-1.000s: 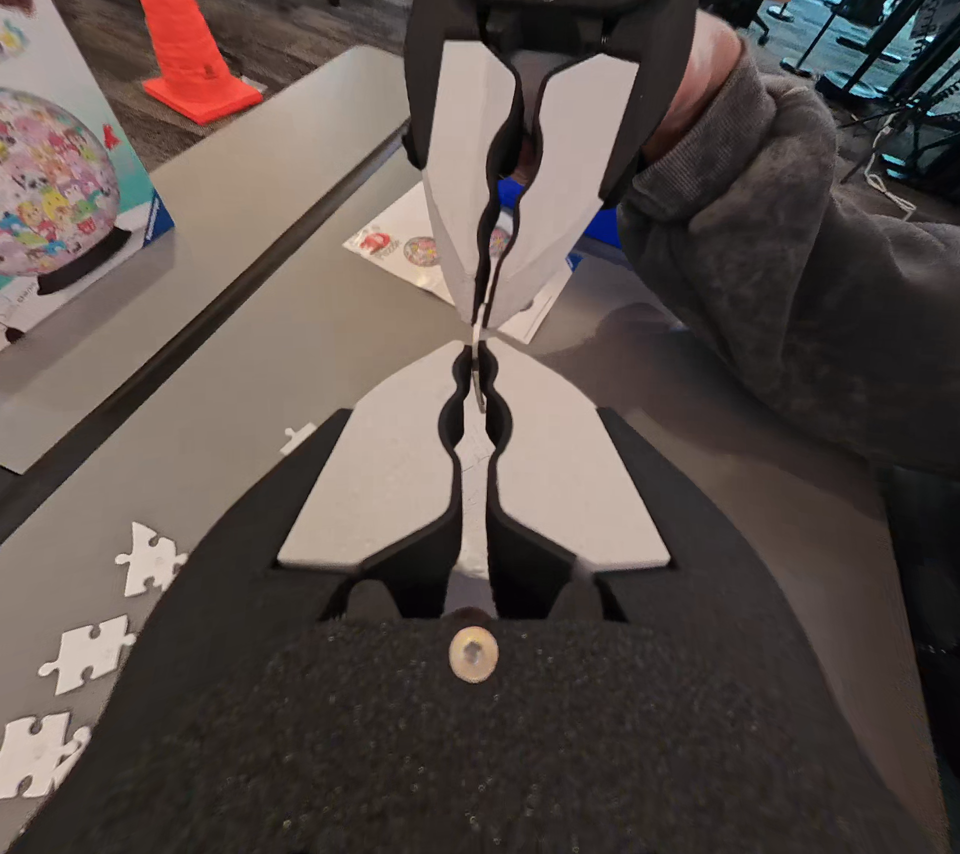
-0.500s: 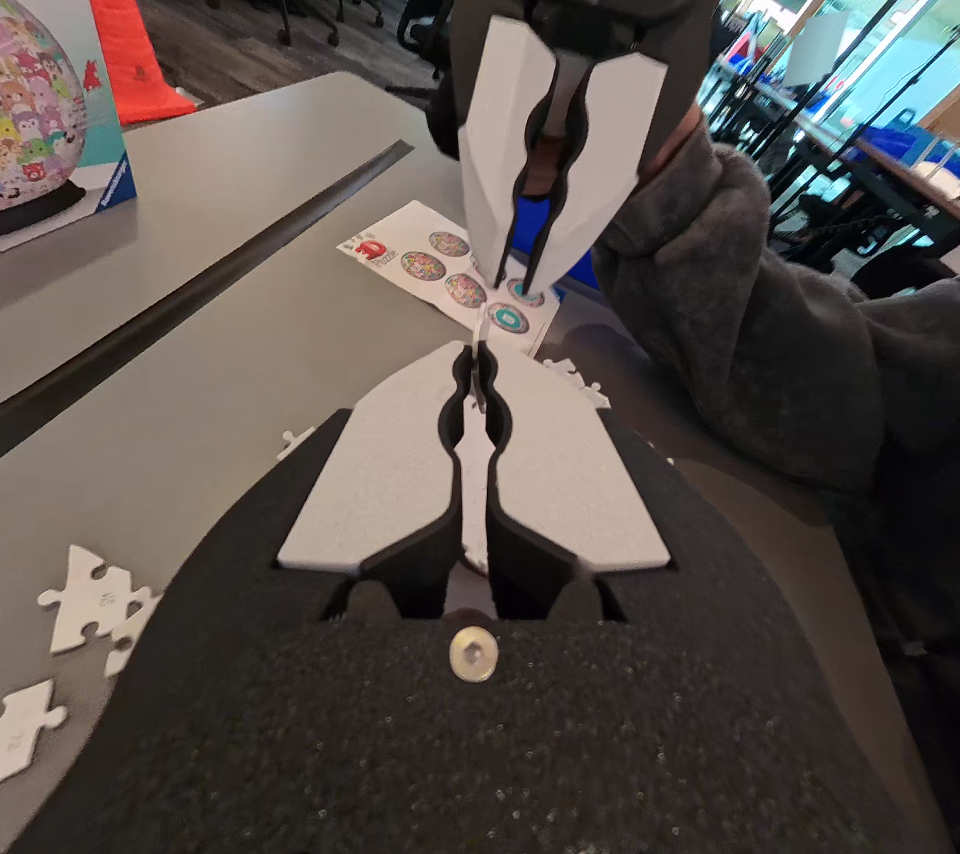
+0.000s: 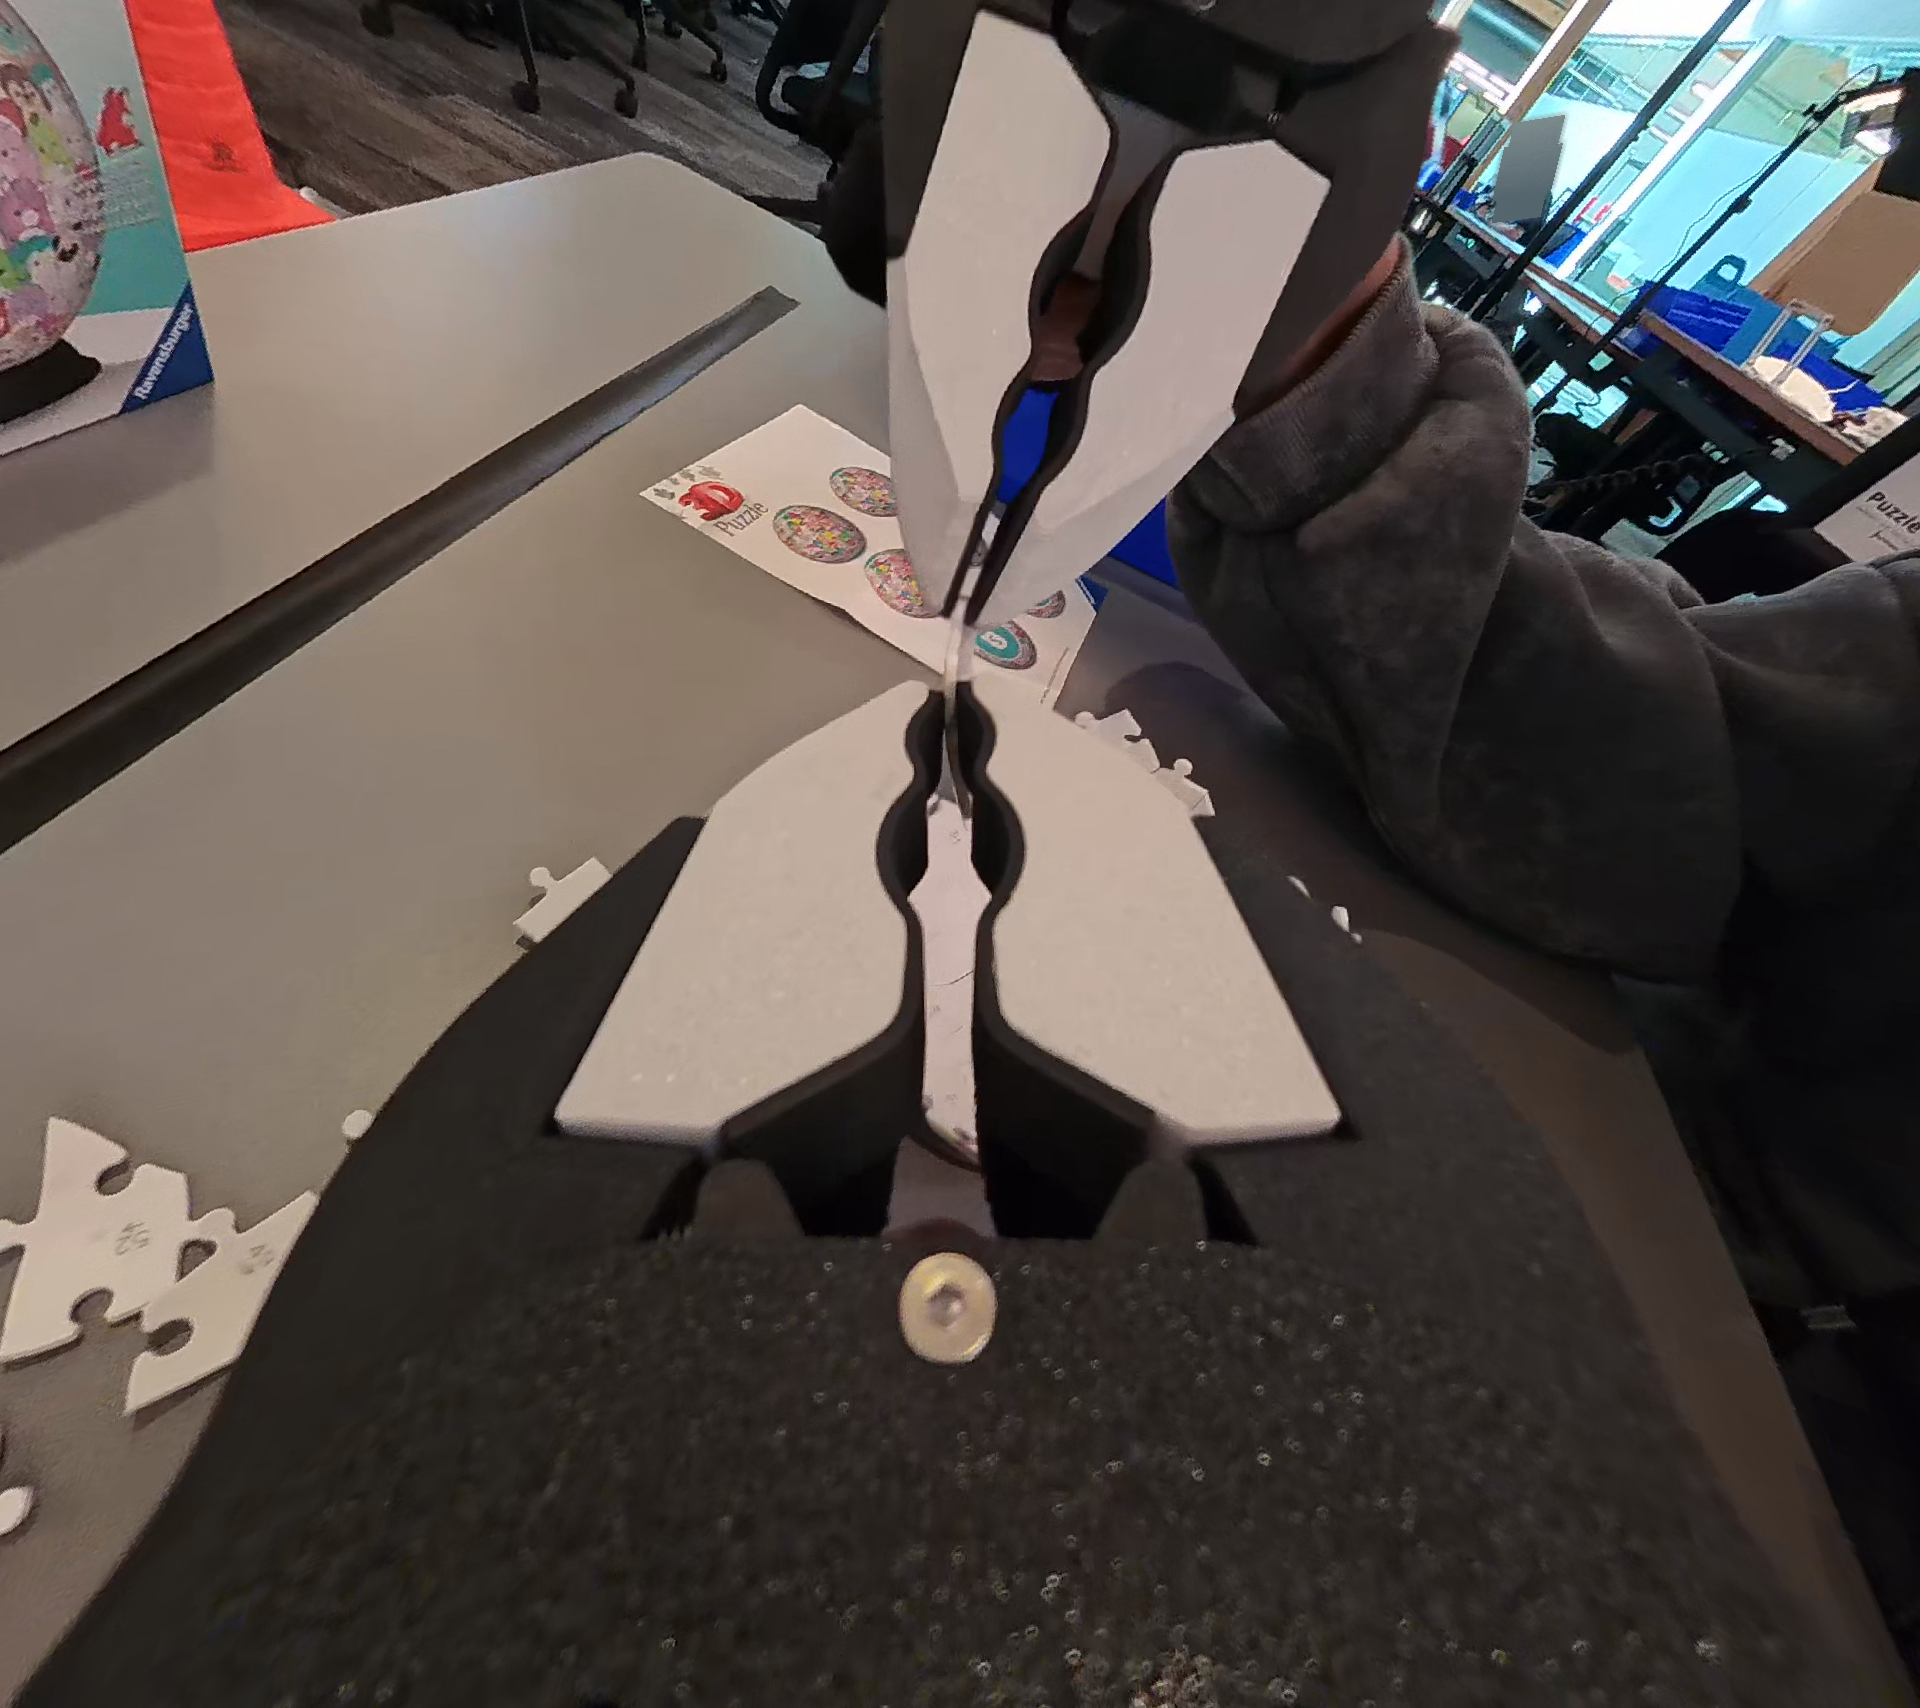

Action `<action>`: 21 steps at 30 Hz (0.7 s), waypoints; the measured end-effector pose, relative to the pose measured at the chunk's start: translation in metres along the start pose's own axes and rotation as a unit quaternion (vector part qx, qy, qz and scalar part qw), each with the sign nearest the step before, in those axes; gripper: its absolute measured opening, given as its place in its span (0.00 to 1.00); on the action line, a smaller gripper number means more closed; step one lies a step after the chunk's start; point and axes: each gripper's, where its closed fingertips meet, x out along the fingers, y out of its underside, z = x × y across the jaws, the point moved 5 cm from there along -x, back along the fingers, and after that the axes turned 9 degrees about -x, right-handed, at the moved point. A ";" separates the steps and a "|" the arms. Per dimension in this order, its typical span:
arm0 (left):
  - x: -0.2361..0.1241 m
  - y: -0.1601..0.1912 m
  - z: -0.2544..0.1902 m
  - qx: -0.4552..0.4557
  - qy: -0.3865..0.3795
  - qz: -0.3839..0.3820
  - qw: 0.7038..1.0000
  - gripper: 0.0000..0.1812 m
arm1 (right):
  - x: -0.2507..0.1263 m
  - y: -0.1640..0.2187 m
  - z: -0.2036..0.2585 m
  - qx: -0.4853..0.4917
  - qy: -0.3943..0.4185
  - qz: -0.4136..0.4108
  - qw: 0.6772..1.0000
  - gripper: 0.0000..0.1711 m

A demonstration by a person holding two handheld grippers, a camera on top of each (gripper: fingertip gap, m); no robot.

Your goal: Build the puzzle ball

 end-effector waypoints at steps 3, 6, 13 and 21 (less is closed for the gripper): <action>0.004 0.001 -0.002 0.001 0.006 0.002 1.000 0.01 | 0.001 -0.007 0.003 -0.011 0.010 -0.002 1.000 0.01; 0.007 0.004 -0.002 0.008 -0.003 0.016 1.000 0.01 | 0.003 -0.006 0.005 -0.013 0.014 0.018 1.000 0.02; 0.002 0.001 0.003 -0.006 0.002 -0.013 1.000 0.01 | -0.006 -0.005 0.003 0.003 0.024 -0.003 1.000 0.05; -0.005 -0.002 0.015 -0.032 0.022 -0.076 0.996 0.01 | -0.008 0.001 -0.005 0.029 0.034 -0.005 0.999 0.06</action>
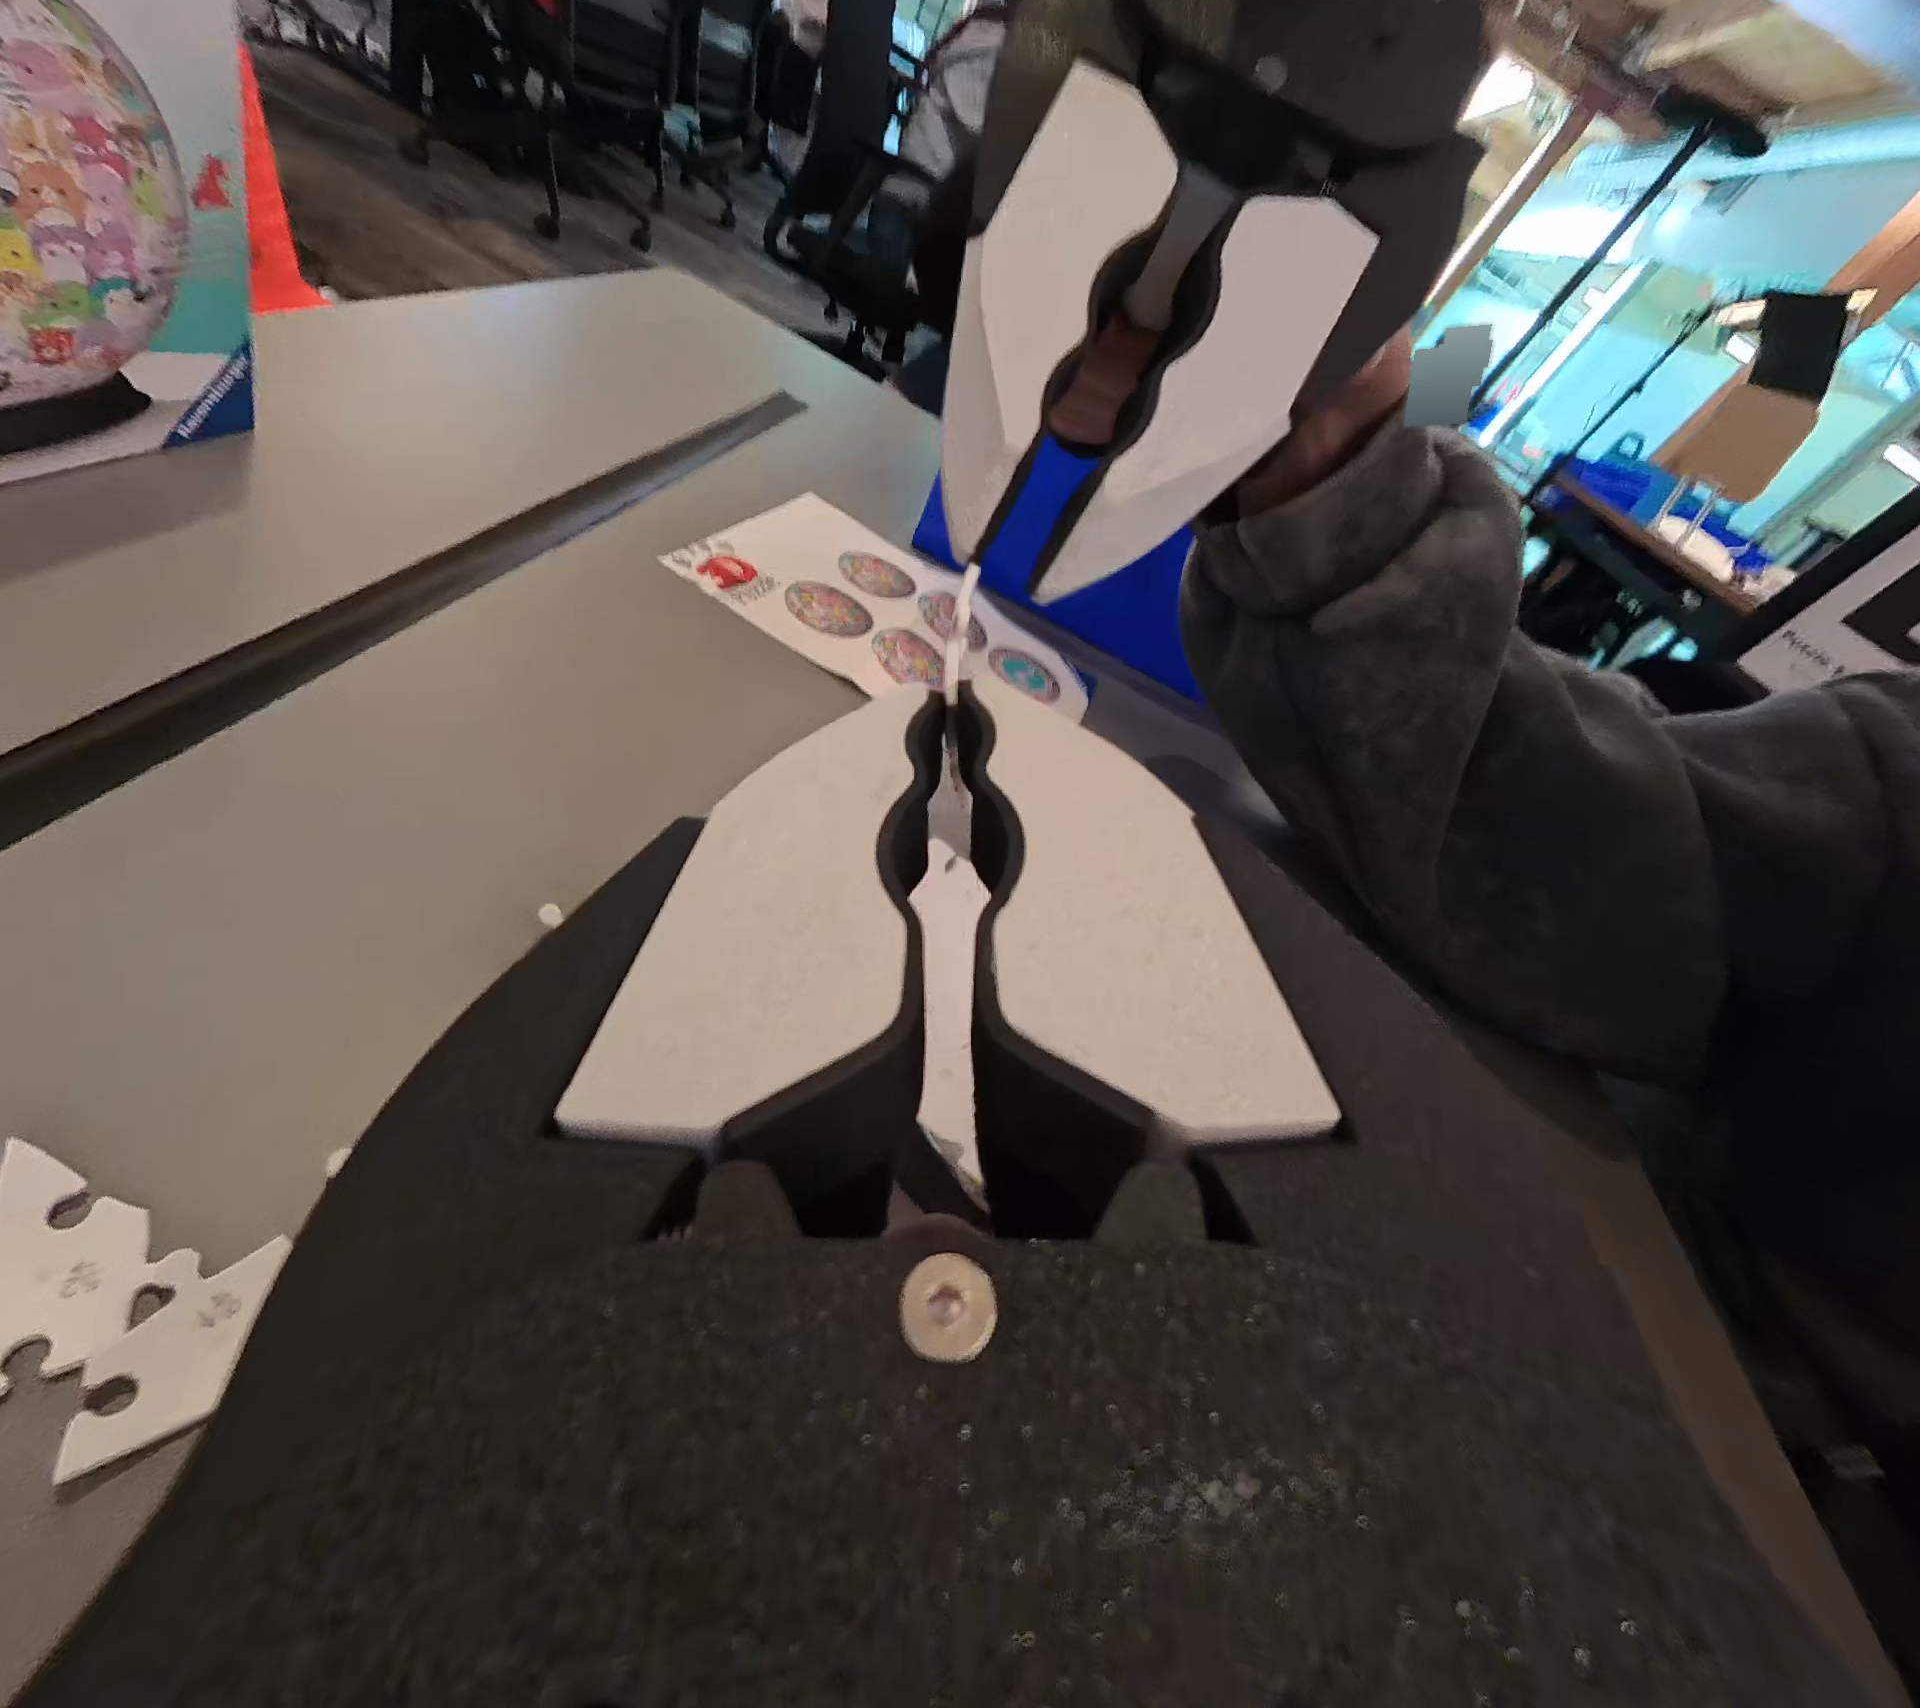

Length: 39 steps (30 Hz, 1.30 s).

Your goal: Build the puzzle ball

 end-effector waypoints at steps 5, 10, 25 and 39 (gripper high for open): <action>-0.014 -0.012 -0.001 -0.027 0.039 -0.065 0.997 0.01 | 0.009 -0.004 0.000 0.001 -0.011 -0.011 1.000 0.07; -0.011 -0.011 -0.003 -0.029 0.057 -0.070 0.995 0.01 | 0.010 -0.009 -0.002 0.002 -0.015 -0.038 0.999 0.04; 0.001 0.003 -0.002 0.034 -0.007 0.006 0.999 0.01 | 0.011 0.004 0.000 -0.014 -0.008 0.023 1.000 0.02; 0.007 0.010 -0.001 0.017 0.012 0.013 1.000 0.01 | 0.007 -0.004 0.000 -0.034 0.011 -0.002 0.999 0.01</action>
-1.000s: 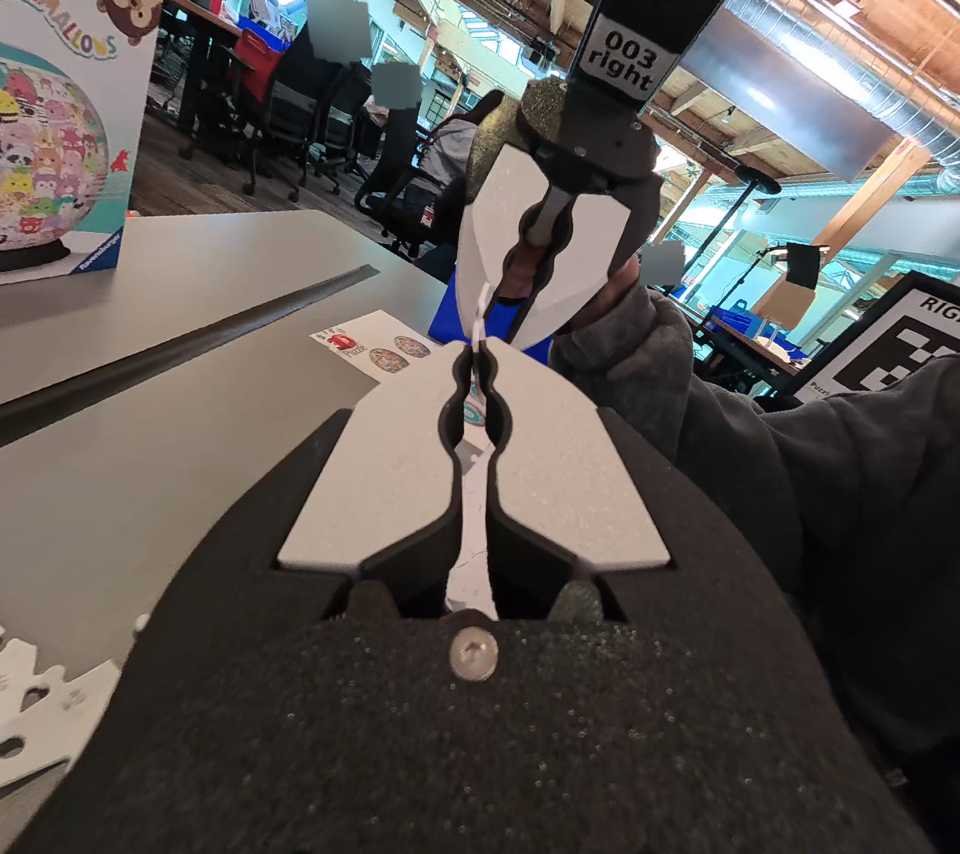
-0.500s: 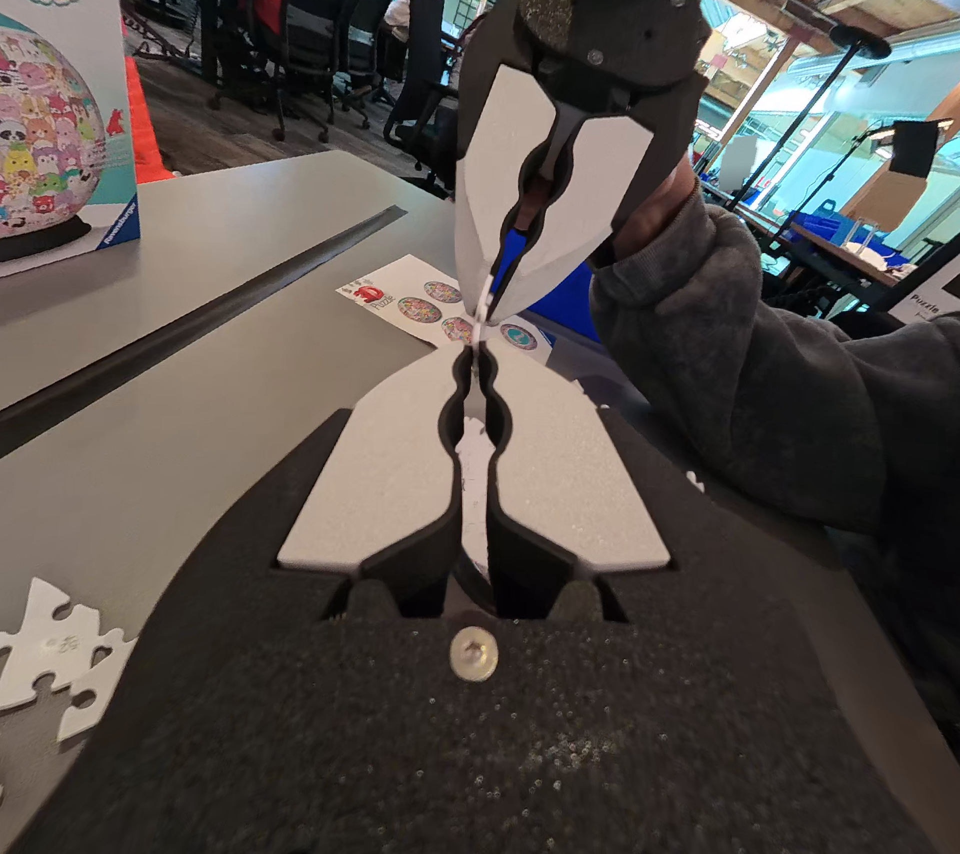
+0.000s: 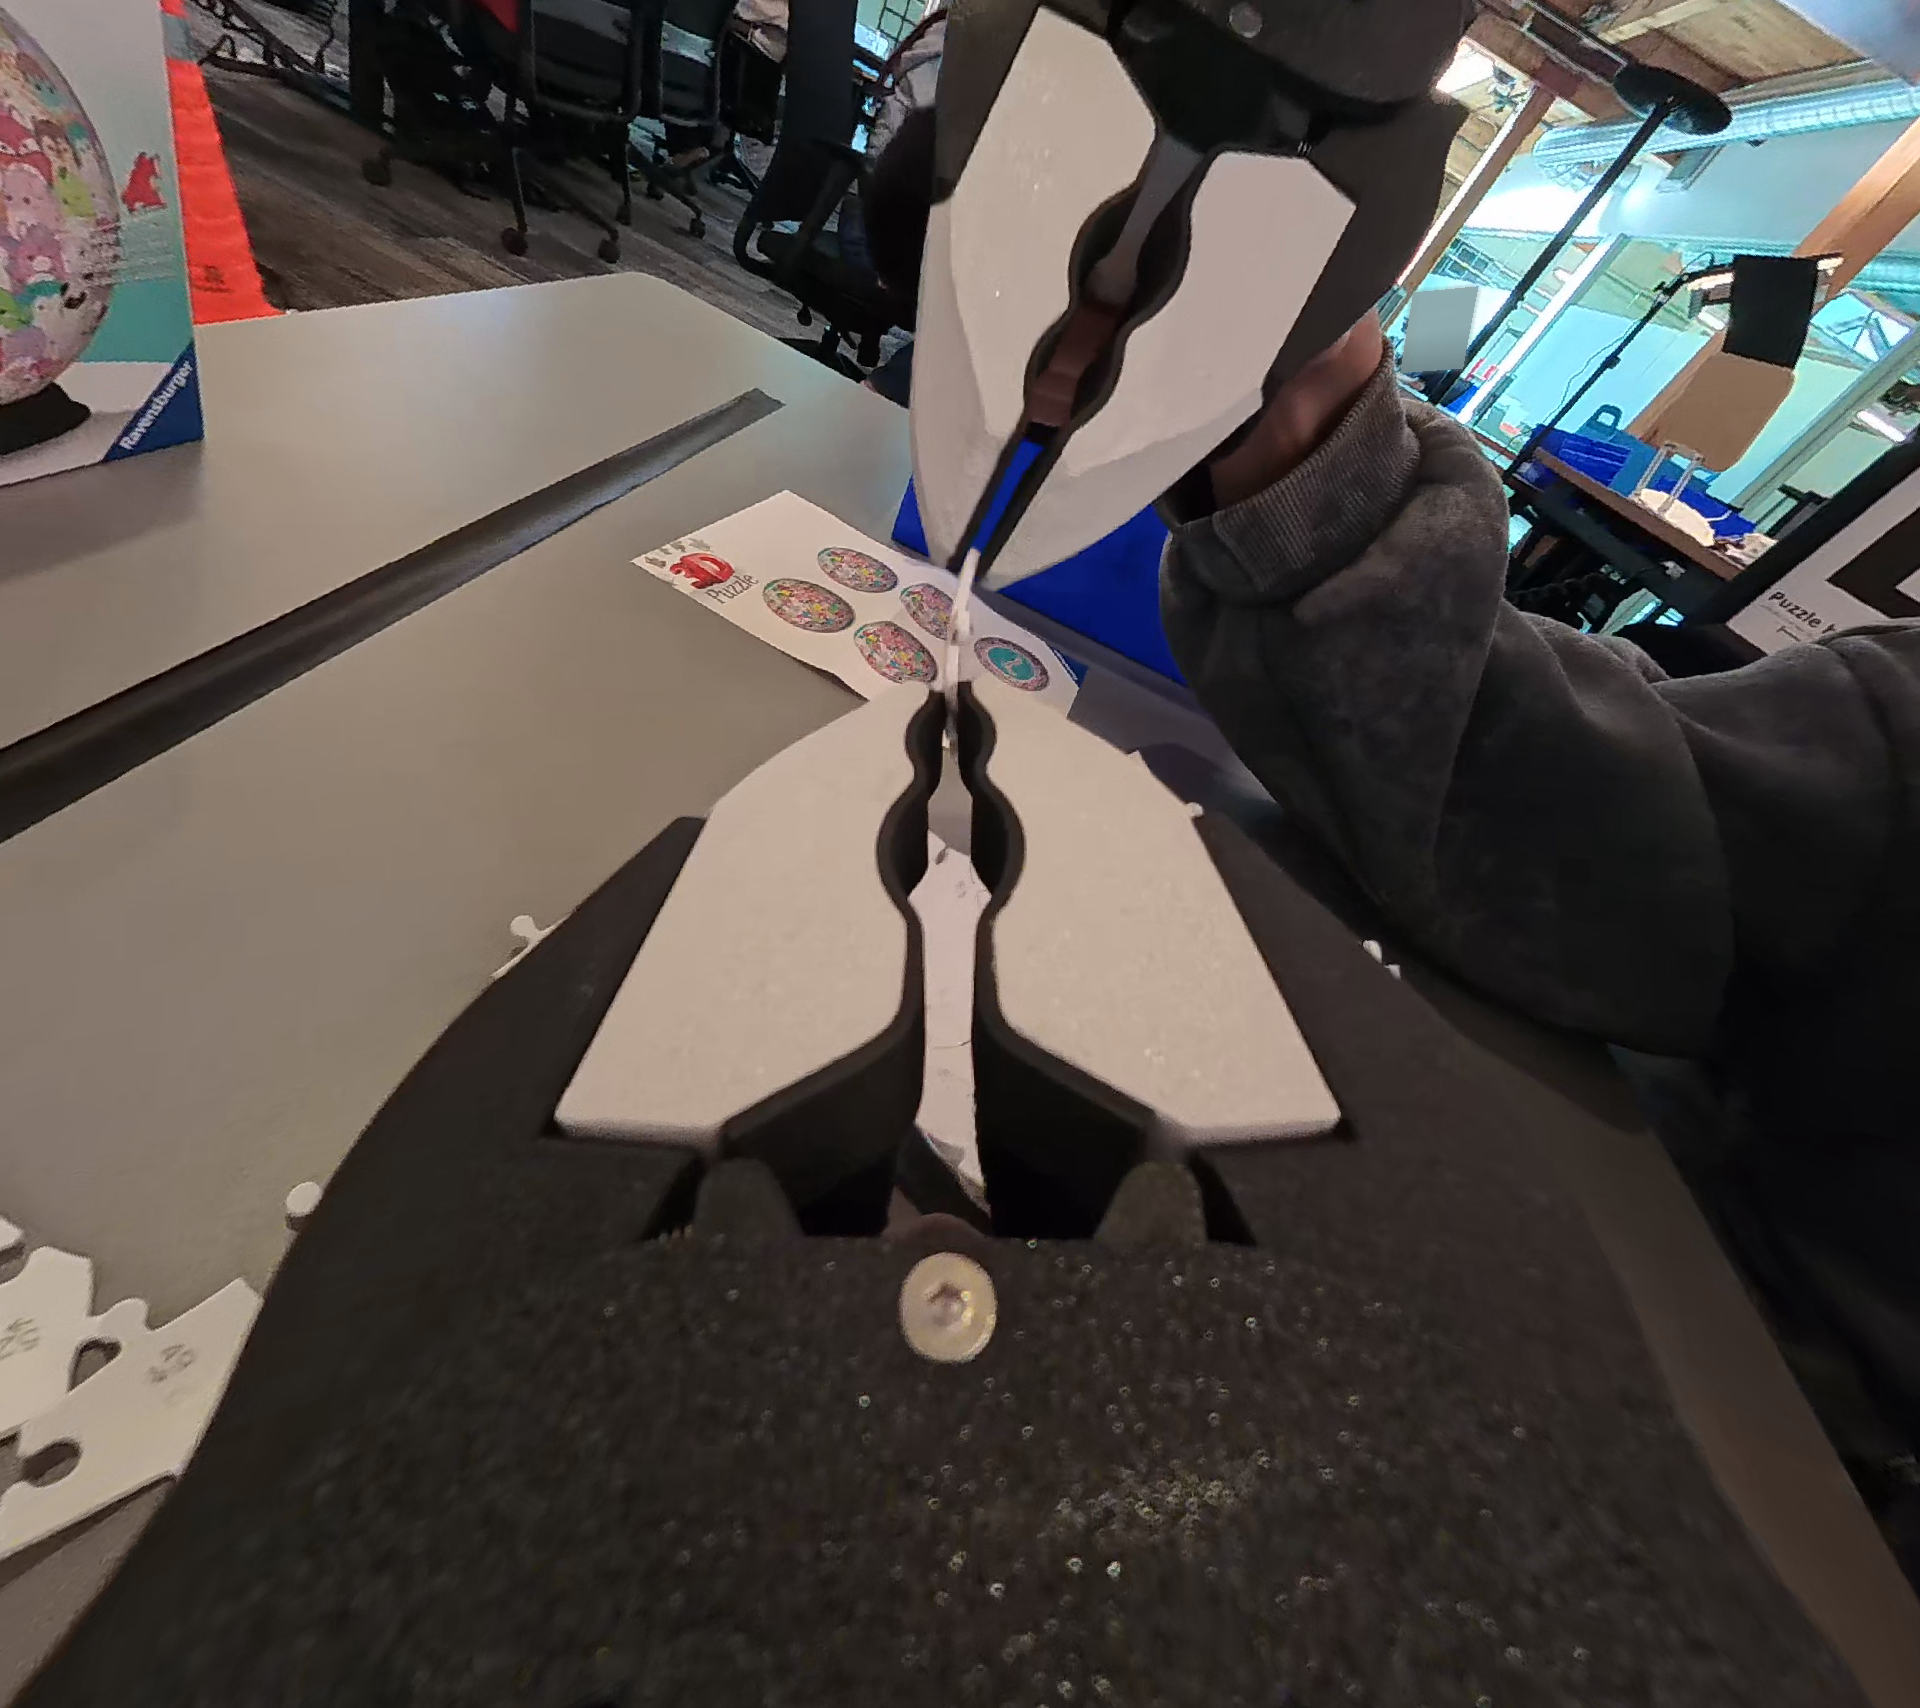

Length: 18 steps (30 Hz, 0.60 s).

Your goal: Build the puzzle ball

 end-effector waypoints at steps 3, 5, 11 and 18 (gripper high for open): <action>0.001 0.001 0.002 -0.001 -0.004 0.003 1.000 0.01 | 0.001 0.002 0.000 0.000 -0.001 0.007 1.000 0.01; 0.002 0.003 0.002 0.000 -0.004 0.008 1.000 0.01 | 0.001 0.004 0.001 -0.002 -0.004 0.016 1.000 0.01; -0.005 0.006 0.018 -0.061 0.016 0.016 0.998 0.17 | 0.013 0.034 0.015 0.011 -0.037 0.072 0.997 0.01; 0.006 0.026 0.025 -0.037 -0.026 0.119 0.992 0.20 | 0.029 0.055 0.021 0.014 -0.049 0.109 0.993 0.01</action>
